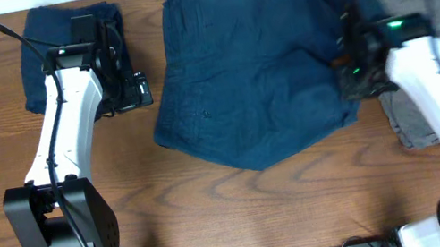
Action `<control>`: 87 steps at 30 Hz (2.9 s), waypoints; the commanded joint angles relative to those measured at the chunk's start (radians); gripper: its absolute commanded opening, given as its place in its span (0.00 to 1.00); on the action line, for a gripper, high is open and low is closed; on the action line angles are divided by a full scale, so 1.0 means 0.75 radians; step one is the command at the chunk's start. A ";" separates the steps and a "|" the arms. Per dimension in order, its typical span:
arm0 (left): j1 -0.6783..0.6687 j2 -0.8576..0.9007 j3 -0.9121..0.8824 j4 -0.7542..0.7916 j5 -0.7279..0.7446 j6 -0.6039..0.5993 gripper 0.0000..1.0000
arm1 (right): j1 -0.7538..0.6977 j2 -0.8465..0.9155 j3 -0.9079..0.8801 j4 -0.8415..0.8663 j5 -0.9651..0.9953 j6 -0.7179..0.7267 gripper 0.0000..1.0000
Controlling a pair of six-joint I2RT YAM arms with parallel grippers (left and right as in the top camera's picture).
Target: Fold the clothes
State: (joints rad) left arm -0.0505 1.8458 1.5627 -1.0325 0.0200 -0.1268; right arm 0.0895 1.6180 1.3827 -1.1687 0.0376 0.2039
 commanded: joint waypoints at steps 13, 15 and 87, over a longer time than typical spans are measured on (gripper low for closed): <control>-0.002 -0.005 -0.006 0.040 -0.001 -0.007 1.00 | -0.217 0.230 0.029 0.495 -0.026 -0.105 0.45; -0.002 -0.005 -0.006 0.039 -0.001 -0.007 1.00 | -0.224 0.269 0.031 0.548 -0.028 -0.102 0.53; -0.167 0.016 -0.492 0.407 0.517 -0.019 0.06 | -0.143 0.250 0.257 0.071 -0.338 -0.129 0.44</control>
State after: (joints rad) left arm -0.2108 1.8572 1.1481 -0.7303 0.3981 -0.0952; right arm -0.0429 1.8240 1.5597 -1.0981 -0.1810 0.1173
